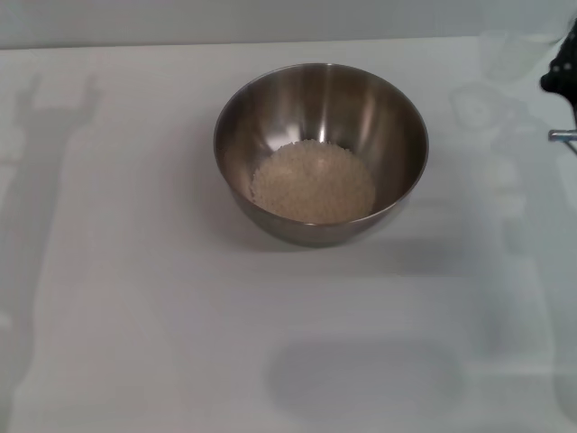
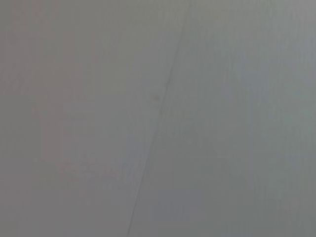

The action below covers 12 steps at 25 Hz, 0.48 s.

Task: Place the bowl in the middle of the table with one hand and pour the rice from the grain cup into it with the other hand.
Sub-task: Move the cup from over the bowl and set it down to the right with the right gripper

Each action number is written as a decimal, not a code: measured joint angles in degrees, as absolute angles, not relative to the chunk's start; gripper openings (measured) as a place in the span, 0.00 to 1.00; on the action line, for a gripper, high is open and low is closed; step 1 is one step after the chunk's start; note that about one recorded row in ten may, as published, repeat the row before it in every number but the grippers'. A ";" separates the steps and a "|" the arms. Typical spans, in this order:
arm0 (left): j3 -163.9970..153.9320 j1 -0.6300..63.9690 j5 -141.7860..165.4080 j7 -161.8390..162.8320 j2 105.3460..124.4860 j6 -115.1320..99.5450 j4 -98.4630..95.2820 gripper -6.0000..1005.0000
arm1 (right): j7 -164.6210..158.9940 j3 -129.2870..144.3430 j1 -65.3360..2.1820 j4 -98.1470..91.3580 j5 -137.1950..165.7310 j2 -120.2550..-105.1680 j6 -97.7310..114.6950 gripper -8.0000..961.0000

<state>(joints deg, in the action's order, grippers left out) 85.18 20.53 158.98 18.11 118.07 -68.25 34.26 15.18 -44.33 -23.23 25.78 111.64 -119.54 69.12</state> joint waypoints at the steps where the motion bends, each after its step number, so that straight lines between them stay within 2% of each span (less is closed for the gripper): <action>1: 85.16 20.50 158.98 18.11 118.04 -68.34 34.26 0.87 | 14.70 -44.35 -23.33 25.86 111.63 -119.54 67.74 0.02; 12: 85.16 20.08 159.83 19.66 118.03 -68.56 34.28 0.87 | 12.22 -45.26 -24.93 26.31 111.61 -119.60 55.44 0.02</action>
<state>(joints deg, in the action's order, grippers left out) 85.16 20.08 159.83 19.66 118.03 -68.56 34.28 12.22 -45.26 -24.93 26.31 111.61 -119.60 55.44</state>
